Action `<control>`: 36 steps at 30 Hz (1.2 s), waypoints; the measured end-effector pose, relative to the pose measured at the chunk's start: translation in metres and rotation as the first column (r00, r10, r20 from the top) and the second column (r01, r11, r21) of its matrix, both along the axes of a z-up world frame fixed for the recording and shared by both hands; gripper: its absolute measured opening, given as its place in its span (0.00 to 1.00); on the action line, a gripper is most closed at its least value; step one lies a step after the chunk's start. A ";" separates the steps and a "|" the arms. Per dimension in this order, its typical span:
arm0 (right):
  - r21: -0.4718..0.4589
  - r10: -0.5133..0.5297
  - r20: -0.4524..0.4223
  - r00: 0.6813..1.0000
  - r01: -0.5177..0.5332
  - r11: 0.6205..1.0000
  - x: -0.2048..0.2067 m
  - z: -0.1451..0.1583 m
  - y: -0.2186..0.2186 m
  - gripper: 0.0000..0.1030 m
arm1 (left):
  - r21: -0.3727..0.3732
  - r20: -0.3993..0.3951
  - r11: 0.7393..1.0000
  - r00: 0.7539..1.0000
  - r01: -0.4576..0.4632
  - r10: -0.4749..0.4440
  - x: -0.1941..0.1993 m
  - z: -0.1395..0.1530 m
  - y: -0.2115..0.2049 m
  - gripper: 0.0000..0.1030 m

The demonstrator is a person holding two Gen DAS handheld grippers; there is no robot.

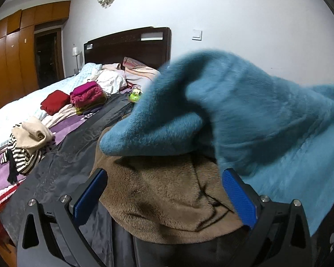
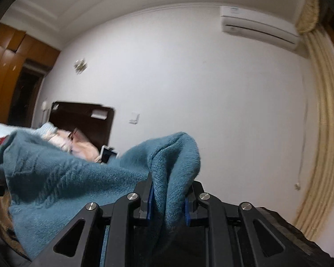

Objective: Fold clothes
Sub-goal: 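Lift the sweater edge with the right gripper while the left gripper grasps the sweater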

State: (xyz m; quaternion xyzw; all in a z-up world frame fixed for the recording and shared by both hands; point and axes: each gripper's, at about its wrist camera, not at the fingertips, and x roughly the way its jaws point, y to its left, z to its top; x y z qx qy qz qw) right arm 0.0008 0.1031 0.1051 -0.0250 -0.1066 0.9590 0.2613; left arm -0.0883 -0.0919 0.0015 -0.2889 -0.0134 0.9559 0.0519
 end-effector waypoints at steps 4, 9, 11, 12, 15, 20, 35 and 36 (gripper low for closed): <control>0.003 -0.043 -0.025 0.999 0.043 0.999 0.018 0.006 0.019 0.20 | 0.000 -0.017 1.000 1.000 0.011 -0.011 0.009 0.011 -0.002 1.00; 0.031 -0.109 -0.070 0.992 0.111 0.993 0.056 0.008 0.036 0.20 | 0.011 -0.033 1.000 0.999 0.029 -0.028 0.017 0.025 -0.005 1.00; 0.024 -0.125 -0.099 0.987 0.128 0.991 0.068 0.011 0.043 0.20 | 0.014 -0.050 1.000 0.998 0.027 -0.026 0.018 0.033 -0.007 1.00; 0.023 -0.126 -0.110 0.986 0.129 0.991 0.076 0.011 0.043 0.20 | 0.011 -0.062 1.000 0.998 0.023 -0.022 0.017 0.038 -0.007 1.00; 0.043 -0.137 -0.121 0.983 0.143 0.989 0.098 0.008 0.040 0.20 | 0.002 -0.097 1.000 0.995 0.012 -0.012 0.014 0.052 -0.005 1.00; 0.122 -0.161 -0.143 0.977 0.178 0.976 0.107 0.003 0.025 0.20 | -0.024 -0.101 0.998 0.993 0.062 -0.065 -0.008 0.067 0.019 1.00; 0.052 -0.172 -0.129 0.977 0.180 0.982 0.122 0.000 0.053 0.20 | -0.049 0.232 0.947 0.925 0.319 -0.300 -0.135 0.049 0.149 0.99; 0.049 -0.172 -0.127 0.977 0.179 0.983 0.122 0.000 0.054 0.20 | -0.062 0.249 0.942 0.919 0.329 -0.304 -0.139 0.046 0.155 0.96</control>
